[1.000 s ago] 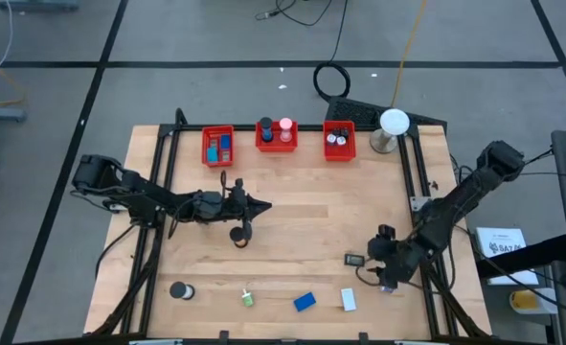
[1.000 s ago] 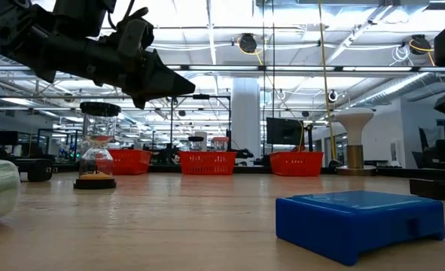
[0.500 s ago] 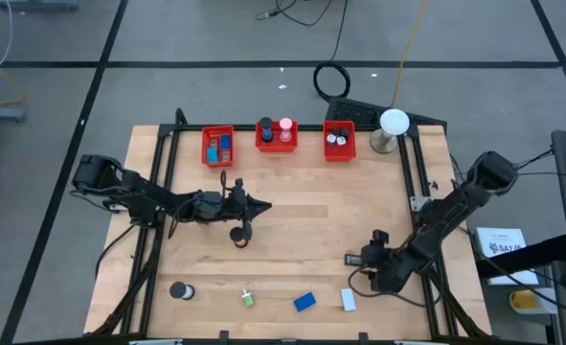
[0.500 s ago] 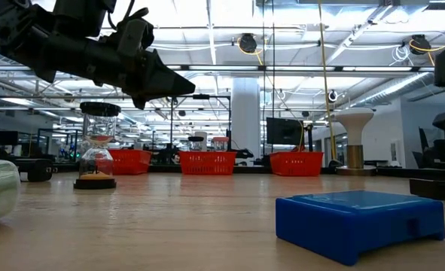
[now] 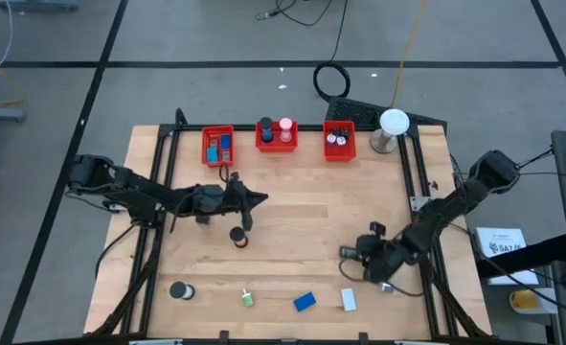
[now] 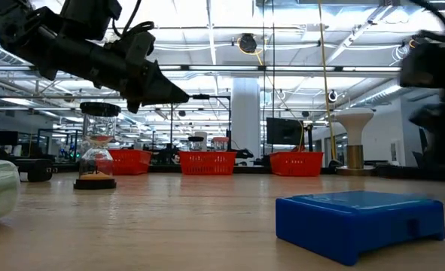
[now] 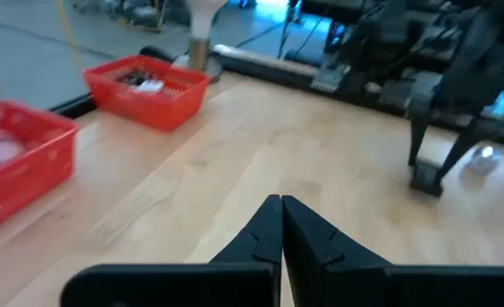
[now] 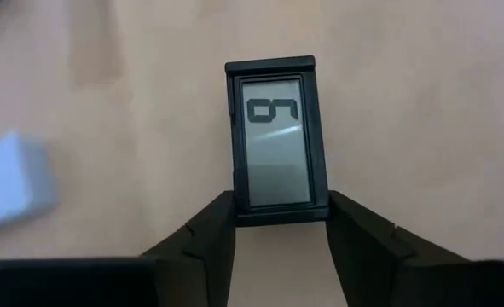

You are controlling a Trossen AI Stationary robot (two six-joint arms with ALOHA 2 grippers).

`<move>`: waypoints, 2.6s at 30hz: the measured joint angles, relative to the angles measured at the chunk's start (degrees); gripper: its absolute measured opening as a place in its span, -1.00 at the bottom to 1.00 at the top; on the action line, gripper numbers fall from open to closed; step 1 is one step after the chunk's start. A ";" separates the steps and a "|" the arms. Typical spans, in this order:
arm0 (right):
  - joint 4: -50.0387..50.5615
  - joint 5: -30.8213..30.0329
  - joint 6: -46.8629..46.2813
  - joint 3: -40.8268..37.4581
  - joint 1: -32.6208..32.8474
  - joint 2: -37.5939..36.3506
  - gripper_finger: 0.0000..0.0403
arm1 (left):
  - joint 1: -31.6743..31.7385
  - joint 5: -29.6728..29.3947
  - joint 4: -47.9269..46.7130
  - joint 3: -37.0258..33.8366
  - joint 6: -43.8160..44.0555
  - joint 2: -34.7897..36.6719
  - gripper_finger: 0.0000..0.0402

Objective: Pick & Place Office items
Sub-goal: Put the black timer into the left orange basket

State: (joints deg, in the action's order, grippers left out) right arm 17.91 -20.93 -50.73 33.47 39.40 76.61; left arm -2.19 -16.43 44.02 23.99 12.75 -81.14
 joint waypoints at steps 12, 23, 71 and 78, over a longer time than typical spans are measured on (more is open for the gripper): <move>-11.91 14.09 38.80 6.40 -34.79 2.07 -0.29 | 1.39 -0.15 -18.38 0.00 -0.11 10.79 -0.98; -13.35 26.81 62.02 29.66 -46.76 26.91 -0.29 | 0.51 -0.13 -26.75 0.00 2.60 14.56 -0.95; -32.53 25.59 54.05 -5.77 -46.34 -10.56 -0.92 | 3.24 2.52 -35.24 10.28 14.11 7.33 -0.42; -41.71 25.49 50.04 -18.53 -46.40 -26.10 -0.86 | 3.58 2.91 -46.11 22.05 12.00 -6.79 0.09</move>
State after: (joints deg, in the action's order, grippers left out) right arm -23.80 4.56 -0.70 14.94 -7.01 50.51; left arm 1.39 -13.52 -2.09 46.03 24.75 -87.93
